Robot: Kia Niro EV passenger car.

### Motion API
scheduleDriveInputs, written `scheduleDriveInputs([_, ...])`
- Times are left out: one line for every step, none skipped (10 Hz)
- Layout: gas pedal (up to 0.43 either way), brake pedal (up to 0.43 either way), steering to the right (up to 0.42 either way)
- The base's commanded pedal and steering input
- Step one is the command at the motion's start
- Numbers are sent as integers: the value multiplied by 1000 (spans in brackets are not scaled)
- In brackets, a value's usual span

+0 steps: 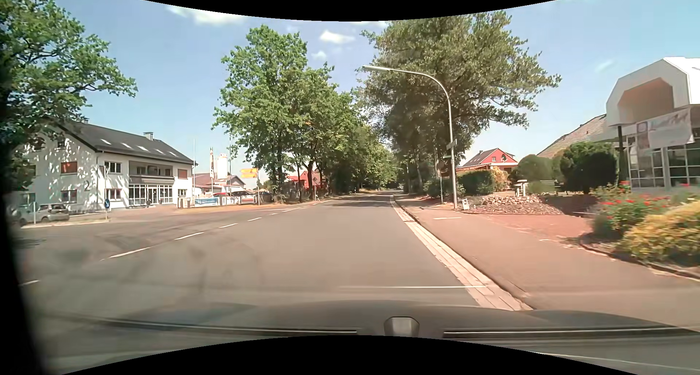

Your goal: Follow the waypoints while adhering to traffic rules and regulations

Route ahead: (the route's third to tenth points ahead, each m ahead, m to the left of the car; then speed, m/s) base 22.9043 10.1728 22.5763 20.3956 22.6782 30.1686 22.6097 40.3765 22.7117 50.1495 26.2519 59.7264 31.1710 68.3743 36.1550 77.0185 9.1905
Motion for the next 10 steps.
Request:
scheduleDriveInputs([0, 159, 3])
scheduleDriveInputs([0, 171, 2])
scheduleDriveInputs([0, 177, 0])
scheduleDriveInputs([0, 177, -4])
scheduleDriveInputs([0, 183, -11])
scheduleDriveInputs([0, 183, -18])
scheduleDriveInputs([0, 189, -28])
scheduleDriveInputs([0, 195, -39])
scheduleDriveInputs([0, 195, -55])
scheduleDriveInputs([0, 195, -76])
